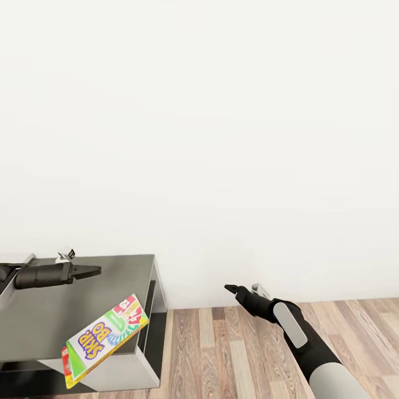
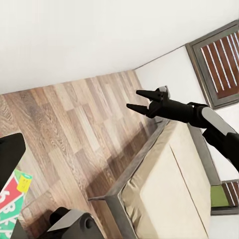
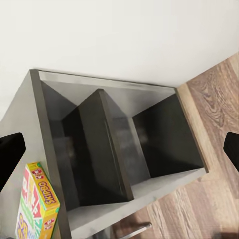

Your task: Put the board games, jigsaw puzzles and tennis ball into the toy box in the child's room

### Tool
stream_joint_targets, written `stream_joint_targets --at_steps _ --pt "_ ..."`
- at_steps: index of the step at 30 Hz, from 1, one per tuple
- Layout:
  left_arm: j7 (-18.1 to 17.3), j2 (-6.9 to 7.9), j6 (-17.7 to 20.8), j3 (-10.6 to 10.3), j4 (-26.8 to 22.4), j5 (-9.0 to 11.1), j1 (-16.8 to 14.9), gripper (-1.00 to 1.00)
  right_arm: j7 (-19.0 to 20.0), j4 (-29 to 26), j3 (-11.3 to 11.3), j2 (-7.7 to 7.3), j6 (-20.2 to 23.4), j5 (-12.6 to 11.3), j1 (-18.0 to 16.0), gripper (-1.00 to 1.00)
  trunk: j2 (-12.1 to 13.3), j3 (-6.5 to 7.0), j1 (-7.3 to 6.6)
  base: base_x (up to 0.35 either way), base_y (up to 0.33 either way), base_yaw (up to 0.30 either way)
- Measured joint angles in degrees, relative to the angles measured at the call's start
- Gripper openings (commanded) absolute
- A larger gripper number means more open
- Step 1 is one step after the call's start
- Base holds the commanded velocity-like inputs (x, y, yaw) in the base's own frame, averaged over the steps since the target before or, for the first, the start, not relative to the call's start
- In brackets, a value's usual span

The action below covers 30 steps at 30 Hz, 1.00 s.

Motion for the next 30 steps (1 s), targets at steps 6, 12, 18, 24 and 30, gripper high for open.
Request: stream_joint_targets --at_steps 6,12,18,24,30 --pt "0.0 -0.03 0.0 -0.2 0.0 0.0 0.0 1.00 0.0 0.0 0.1 0.22 0.0 0.0 0.0 1.00 0.0 0.57 0.00 0.000 0.000 0.000" --pt "0.0 0.00 0.0 -0.1 0.0 0.0 0.0 1.00 0.0 0.0 0.3 0.32 0.0 0.0 0.0 1.00 0.0 1.15 0.00 0.000 0.000 0.000" --pt "0.0 0.00 0.0 -0.1 0.0 0.0 0.0 1.00 0.0 0.0 0.3 0.49 0.0 0.0 0.0 1.00 0.0 1.72 0.00 0.000 0.000 0.000" --pt "0.0 0.00 0.0 0.0 0.0 0.0 0.0 1.00 0.0 0.0 0.3 0.69 -0.1 0.1 0.0 1.00 0.0 2.29 0.00 0.000 0.000 0.000" --pt "0.0 -0.07 0.0 0.0 0.0 0.1 0.0 1.00 0.0 0.0 0.3 0.70 -0.1 0.1 0.0 1.00 0.0 2.86 0.00 0.000 0.000 0.000"
